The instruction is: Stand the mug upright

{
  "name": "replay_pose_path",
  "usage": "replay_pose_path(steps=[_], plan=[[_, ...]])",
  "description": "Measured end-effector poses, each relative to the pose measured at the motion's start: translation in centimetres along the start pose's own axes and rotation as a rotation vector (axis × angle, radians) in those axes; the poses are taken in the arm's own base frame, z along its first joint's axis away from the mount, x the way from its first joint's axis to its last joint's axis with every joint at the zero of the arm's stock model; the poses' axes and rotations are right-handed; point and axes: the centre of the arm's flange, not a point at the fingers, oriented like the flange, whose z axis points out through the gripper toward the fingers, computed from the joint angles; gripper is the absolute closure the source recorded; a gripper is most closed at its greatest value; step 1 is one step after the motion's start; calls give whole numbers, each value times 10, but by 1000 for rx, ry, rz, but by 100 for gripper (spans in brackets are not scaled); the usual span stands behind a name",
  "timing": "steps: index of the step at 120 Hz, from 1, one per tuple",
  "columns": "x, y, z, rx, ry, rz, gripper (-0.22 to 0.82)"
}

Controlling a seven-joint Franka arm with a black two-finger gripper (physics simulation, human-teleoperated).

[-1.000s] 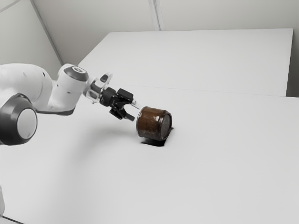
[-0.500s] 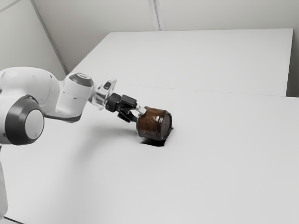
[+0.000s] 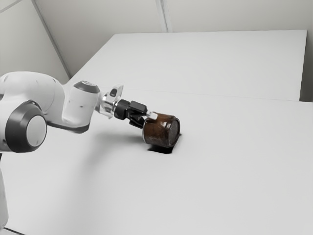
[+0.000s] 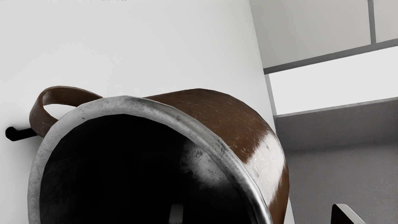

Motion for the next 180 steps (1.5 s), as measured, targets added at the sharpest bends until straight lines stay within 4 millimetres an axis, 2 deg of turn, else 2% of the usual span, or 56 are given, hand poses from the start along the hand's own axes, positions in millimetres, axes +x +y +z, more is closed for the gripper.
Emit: replay_pose_path(steps=[31,60,82,103,135,148,162,180], plan=[[3,11,-2,-14,17,34,28],[-4,7,4,-36,24,21,61],[-9,5,10,-53,33,10,73],[-9,7,9,-55,43,13,75],[-9,22,2,-57,58,34,77],[-7,46,-12,-31,82,57,77],[-6,76,-36,79,90,81,78],[-4,96,-40,261,57,73,78]])
